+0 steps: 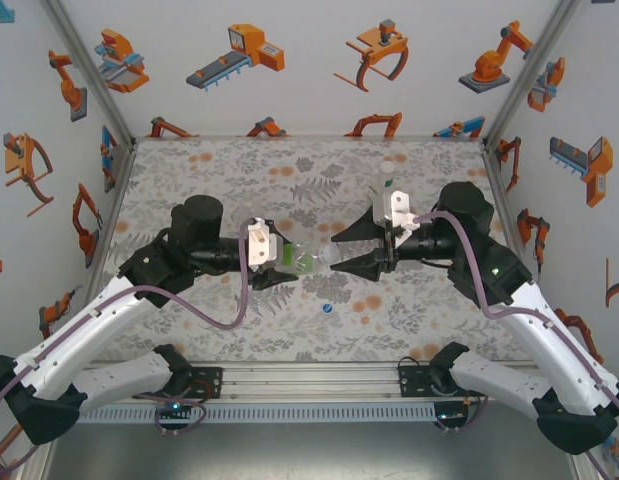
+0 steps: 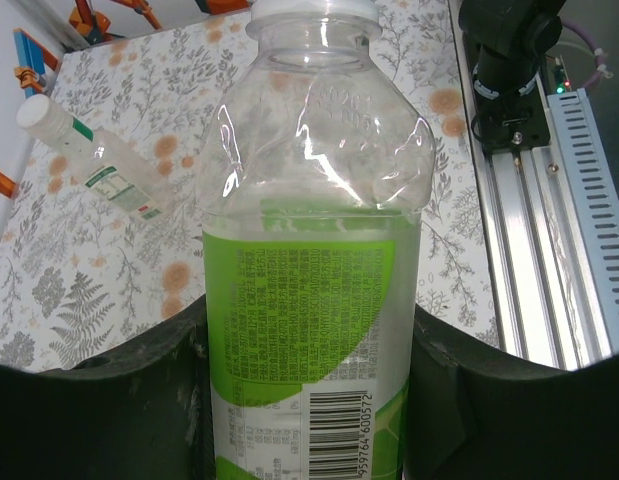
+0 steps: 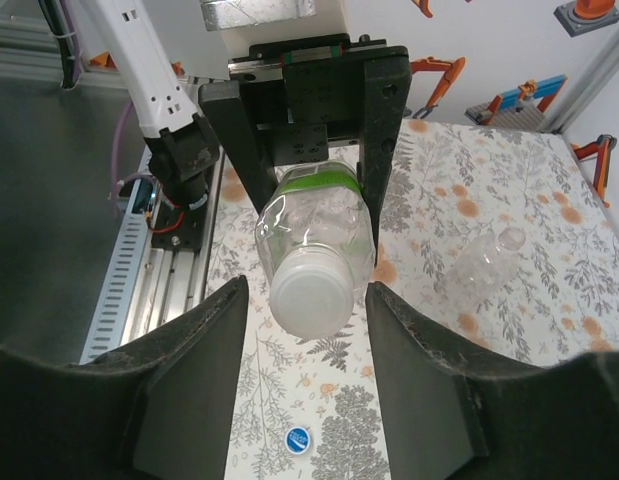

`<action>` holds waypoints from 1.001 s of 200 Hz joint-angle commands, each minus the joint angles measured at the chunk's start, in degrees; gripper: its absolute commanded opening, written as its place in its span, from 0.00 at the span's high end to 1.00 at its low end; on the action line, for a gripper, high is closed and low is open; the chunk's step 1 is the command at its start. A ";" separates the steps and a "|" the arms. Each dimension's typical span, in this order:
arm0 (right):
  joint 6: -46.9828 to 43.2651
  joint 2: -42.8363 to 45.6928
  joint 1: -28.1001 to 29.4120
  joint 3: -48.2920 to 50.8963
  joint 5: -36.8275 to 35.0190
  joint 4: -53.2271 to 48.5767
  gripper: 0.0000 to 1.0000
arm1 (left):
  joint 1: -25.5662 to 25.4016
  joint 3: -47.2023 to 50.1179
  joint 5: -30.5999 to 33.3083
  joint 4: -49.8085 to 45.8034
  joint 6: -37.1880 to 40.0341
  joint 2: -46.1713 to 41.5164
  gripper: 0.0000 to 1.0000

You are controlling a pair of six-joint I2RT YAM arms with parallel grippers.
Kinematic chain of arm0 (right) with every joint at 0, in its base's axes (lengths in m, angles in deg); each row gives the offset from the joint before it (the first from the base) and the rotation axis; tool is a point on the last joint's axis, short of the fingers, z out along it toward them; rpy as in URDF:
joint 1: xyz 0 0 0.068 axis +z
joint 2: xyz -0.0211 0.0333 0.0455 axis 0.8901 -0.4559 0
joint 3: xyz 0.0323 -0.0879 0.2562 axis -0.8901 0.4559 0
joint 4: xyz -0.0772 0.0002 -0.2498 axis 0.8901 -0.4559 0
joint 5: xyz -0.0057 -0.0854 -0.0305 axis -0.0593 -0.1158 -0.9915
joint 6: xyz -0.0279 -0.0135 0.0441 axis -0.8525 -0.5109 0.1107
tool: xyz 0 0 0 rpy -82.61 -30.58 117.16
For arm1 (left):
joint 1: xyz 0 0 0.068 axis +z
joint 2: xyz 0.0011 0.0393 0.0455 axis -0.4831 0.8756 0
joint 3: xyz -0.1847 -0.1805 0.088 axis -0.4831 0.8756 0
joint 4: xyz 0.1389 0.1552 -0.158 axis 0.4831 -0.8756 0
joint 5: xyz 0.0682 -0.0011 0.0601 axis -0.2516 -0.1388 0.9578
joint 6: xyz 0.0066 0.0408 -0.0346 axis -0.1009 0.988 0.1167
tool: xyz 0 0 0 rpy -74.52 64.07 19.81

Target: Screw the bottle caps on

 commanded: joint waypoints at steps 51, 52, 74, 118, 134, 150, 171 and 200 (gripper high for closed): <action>-1.08 -0.61 1.07 0.58 0.39 2.83 0.56 | -0.15 -0.06 -0.16 -0.57 -0.88 -0.79 1.00; -1.12 -0.57 1.07 0.58 0.39 2.85 0.56 | -0.15 -0.10 -0.16 -0.61 -0.87 -0.82 1.00; -1.11 -0.67 1.33 0.83 -0.11 2.77 0.58 | -0.15 -0.05 0.11 -0.58 -0.92 -0.88 1.00; 0.30 -0.24 1.95 1.00 -4.57 1.64 0.72 | -0.15 -0.13 0.52 -0.70 -0.89 -1.07 1.00; 6.82 -0.27 1.95 1.56 -8.36 3.15 0.78 | -0.15 -0.04 1.33 -0.12 -0.91 -1.04 1.00; 15.34 -0.61 2.06 2.14 -11.52 4.22 0.88 | -0.15 0.42 2.81 1.42 -0.67 -0.75 1.00; 30.15 -0.13 2.39 3.31 -20.57 4.72 0.99 | -0.15 1.40 5.67 3.98 -0.35 -0.35 1.00; 56.89 1.74 2.48 4.86 -37.34 -2.05 1.00 | -0.15 2.06 7.73 6.30 -0.08 0.41 1.00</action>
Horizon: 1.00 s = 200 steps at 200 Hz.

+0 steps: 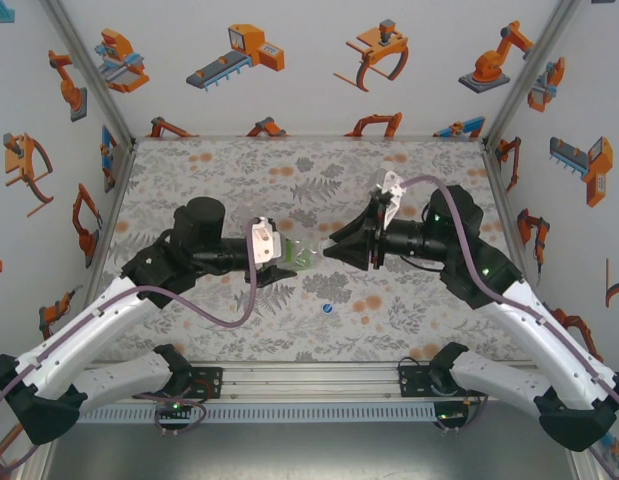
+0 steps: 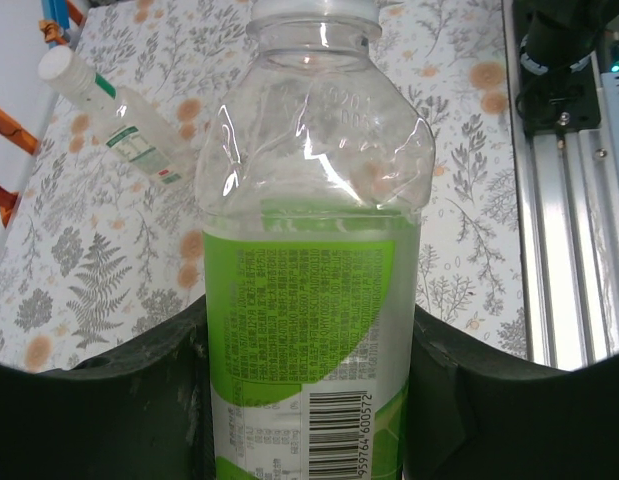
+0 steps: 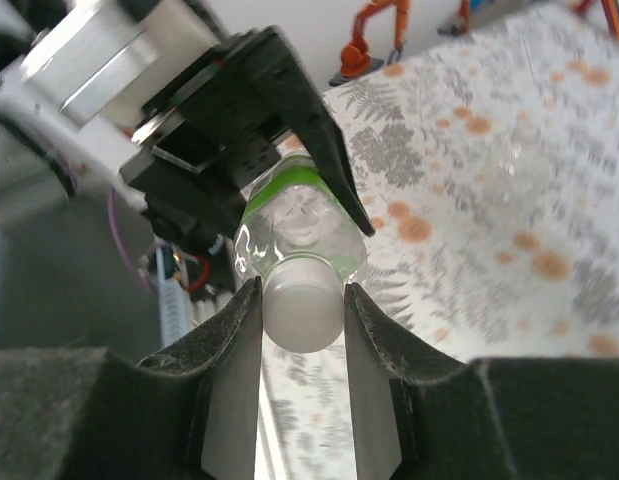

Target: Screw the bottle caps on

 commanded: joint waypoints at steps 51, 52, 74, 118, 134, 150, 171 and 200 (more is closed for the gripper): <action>72.07 -0.10 0.12 4.03 -15.33 -16.21 1.00 | -0.15 0.33 1.78 6.41 0.21 2.48 1.00; 72.60 -0.10 0.12 4.28 -15.13 -15.85 1.00 | -0.15 0.32 1.78 6.40 0.20 2.49 1.00; 76.58 0.35 0.12 6.54 -13.58 -12.55 1.00 | -0.15 0.54 1.52 6.43 0.35 2.98 1.00; 67.88 -2.53 0.05 0.41 -15.36 -17.60 0.85 | -0.15 0.06 0.75 5.86 0.74 3.32 1.00; 63.01 -3.21 0.03 -0.69 -16.19 -17.60 0.66 | -0.17 0.09 0.17 5.63 0.84 3.13 1.00; 56.38 -2.93 0.03 -1.66 -17.82 -17.26 0.53 | -0.15 0.42 -0.81 5.88 0.93 2.85 1.00; 45.52 -1.80 -0.01 -3.70 -19.65 -15.14 0.40 | -0.15 0.31 -2.20 5.27 1.01 2.64 1.00; 26.89 -1.07 -0.22 -7.63 -20.54 -13.90 0.33 | -0.15 -0.04 -3.54 4.65 0.90 2.43 1.00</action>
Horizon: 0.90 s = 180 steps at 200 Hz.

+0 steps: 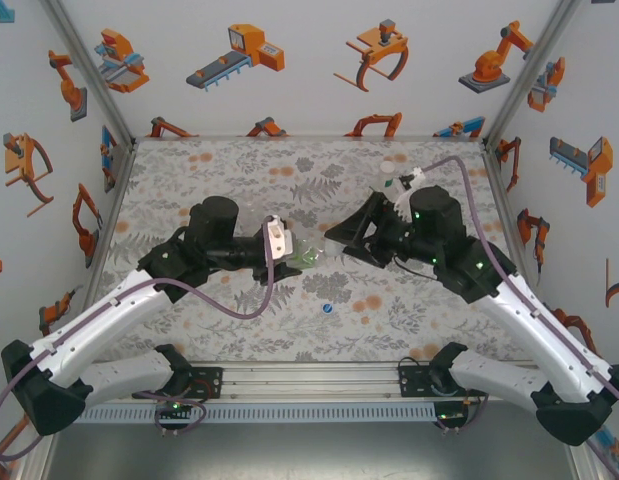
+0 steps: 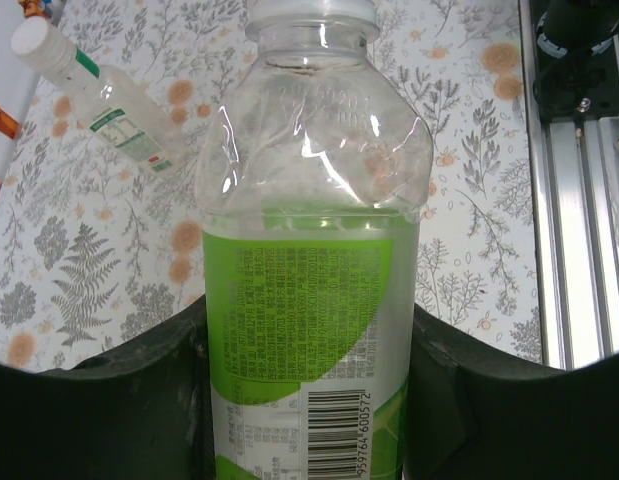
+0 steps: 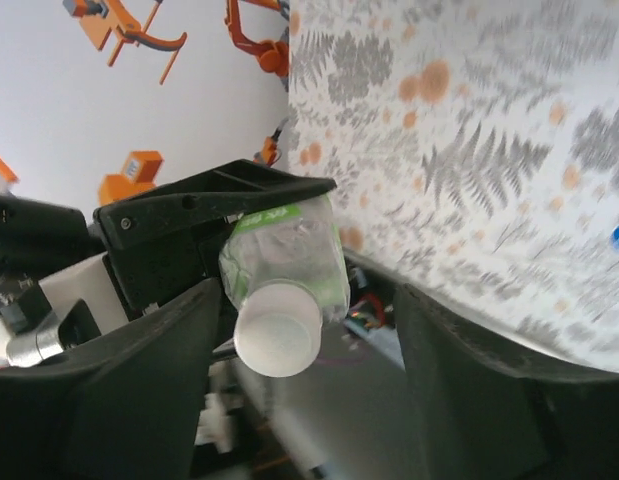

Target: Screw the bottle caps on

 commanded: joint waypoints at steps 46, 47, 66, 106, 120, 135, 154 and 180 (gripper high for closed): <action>-52.05 2.31 -0.01 -5.74 12.81 5.22 0.34 | -0.21 -2.29 -4.88 0.12 0.15 -2.15 1.00; -52.62 2.31 -0.01 -5.79 13.13 5.12 0.34 | -0.18 -2.29 -4.93 0.13 0.07 -2.20 1.00; -63.53 2.00 0.05 -6.66 20.72 3.13 0.34 | -0.15 -2.25 -5.70 -0.10 -0.12 -2.89 1.00; -80.54 0.81 0.07 -7.77 34.91 -0.41 0.35 | -0.20 -3.01 -7.72 -1.57 -0.30 -3.47 1.00; -85.12 1.05 0.07 -7.06 37.49 -0.45 0.38 | -0.16 -3.29 -7.91 -2.30 -0.32 -3.67 1.00; -86.67 1.25 0.07 -5.99 37.29 1.18 0.40 | -0.22 -3.33 -7.97 -2.32 -0.29 -3.90 1.00; -86.67 1.17 0.12 -5.45 36.13 3.17 0.43 | -0.22 -3.60 -7.66 -3.02 -0.09 -3.95 1.00; -86.67 0.92 0.07 -4.62 36.03 5.14 0.46 | -0.21 -3.61 -7.68 -3.27 -0.10 -3.93 1.00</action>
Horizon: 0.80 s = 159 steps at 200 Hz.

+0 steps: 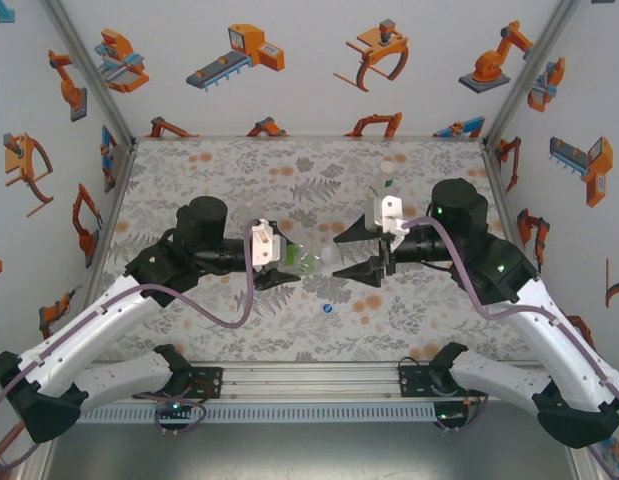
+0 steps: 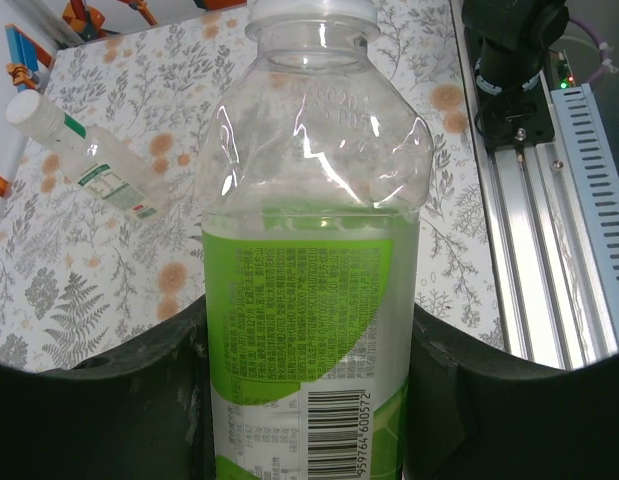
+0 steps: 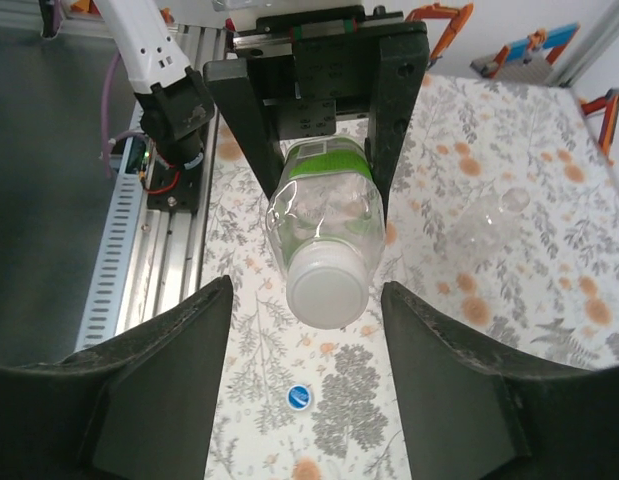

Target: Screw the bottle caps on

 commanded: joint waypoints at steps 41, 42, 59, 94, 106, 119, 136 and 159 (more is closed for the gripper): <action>-3.37 -0.18 0.08 1.66 1.91 3.53 0.49 | -0.15 -2.04 -1.82 -1.06 -0.20 -0.87 1.00; -3.37 -0.22 0.08 1.69 1.93 3.53 0.49 | -0.20 -2.04 -1.83 -1.07 -0.19 -0.84 1.00; -3.35 0.00 0.19 2.28 1.95 3.95 0.51 | -0.15 -2.05 -1.73 -1.13 -0.18 -0.91 1.00; -3.07 -0.01 0.16 3.24 0.86 4.84 0.55 | -0.16 -2.13 -1.64 -1.17 -0.20 -0.99 1.00; -3.02 0.01 0.16 3.45 0.54 5.15 0.56 | -0.20 -2.21 -1.67 -1.19 -0.22 -0.97 1.00; -2.78 0.05 0.16 3.63 0.46 5.43 0.57 | -0.22 -2.21 -1.67 -1.21 -0.26 -0.86 1.00; -2.42 0.13 0.22 3.78 0.46 6.03 0.59 | -0.19 -2.21 -1.66 -1.18 -0.41 -0.98 1.00; -2.15 0.27 0.25 3.99 0.33 6.11 0.64 | -0.22 -2.19 -1.52 -1.22 -0.41 -0.94 1.00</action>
